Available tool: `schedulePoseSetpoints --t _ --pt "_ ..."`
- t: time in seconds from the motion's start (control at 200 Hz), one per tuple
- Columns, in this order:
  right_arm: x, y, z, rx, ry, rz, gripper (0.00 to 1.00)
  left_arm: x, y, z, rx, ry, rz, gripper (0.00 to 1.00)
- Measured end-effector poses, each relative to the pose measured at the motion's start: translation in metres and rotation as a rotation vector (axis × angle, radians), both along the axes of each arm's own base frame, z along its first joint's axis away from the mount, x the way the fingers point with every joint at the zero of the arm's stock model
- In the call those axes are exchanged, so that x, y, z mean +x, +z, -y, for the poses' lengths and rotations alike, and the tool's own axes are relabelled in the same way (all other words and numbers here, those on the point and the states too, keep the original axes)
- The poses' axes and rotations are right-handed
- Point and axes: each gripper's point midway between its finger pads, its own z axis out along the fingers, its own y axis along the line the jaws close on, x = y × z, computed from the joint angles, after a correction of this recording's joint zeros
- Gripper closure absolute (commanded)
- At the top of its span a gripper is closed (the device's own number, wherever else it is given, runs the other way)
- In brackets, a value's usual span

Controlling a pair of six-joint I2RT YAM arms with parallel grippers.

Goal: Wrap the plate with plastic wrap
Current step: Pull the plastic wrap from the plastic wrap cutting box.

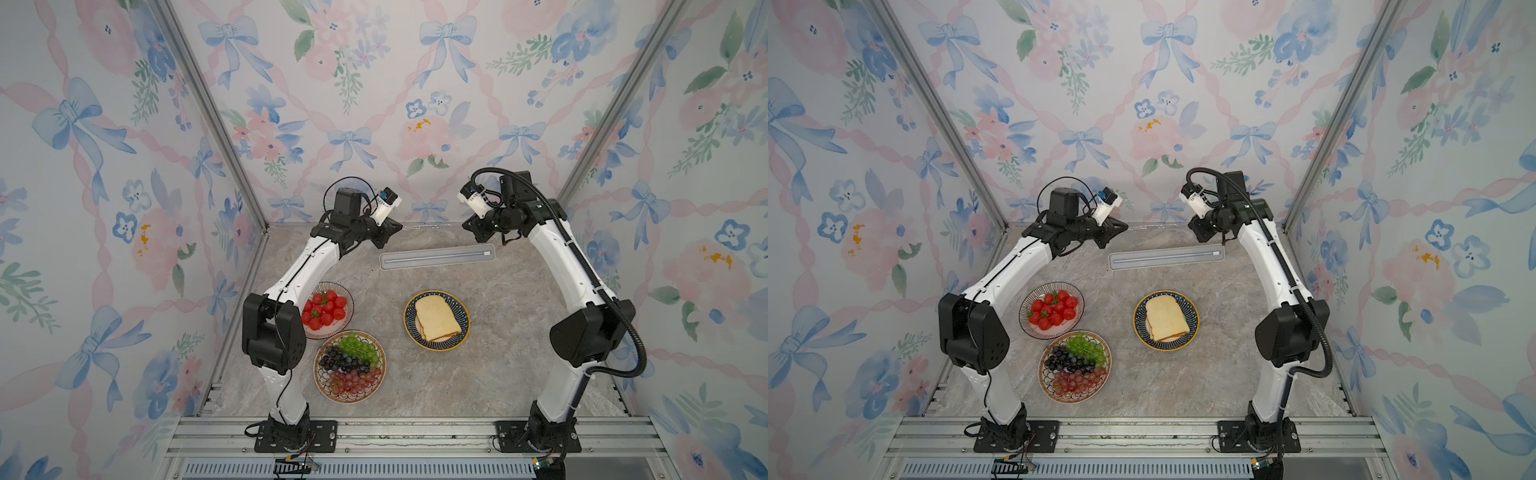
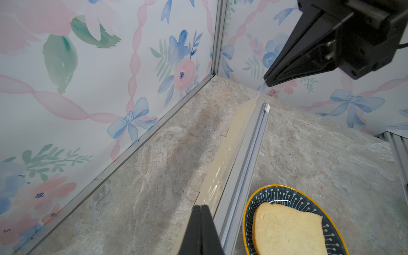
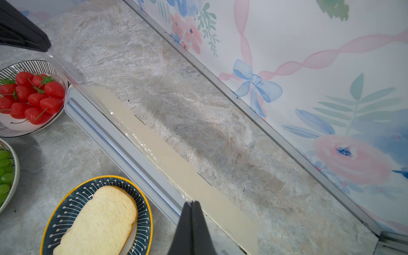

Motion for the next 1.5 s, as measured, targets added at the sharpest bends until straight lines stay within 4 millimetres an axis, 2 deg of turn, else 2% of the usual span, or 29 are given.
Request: schedulePoseSetpoints --t 0.4,0.84,1.215,1.5 --pt "-0.002 0.004 -0.003 -0.031 -0.015 0.021 1.0 0.002 0.018 0.001 -0.017 0.026 0.03 1.0" --pt "-0.004 0.043 -0.004 -0.025 -0.037 0.133 1.0 -0.003 0.048 0.0 -0.038 0.031 0.099 1.0" --pt "-0.004 0.046 -0.008 -0.036 -0.04 0.147 1.0 -0.005 0.066 -0.001 -0.052 0.032 0.138 1.0" --pt "-0.006 0.046 -0.016 -0.048 -0.041 0.154 1.0 -0.003 0.068 -0.005 -0.042 0.059 0.148 1.0"
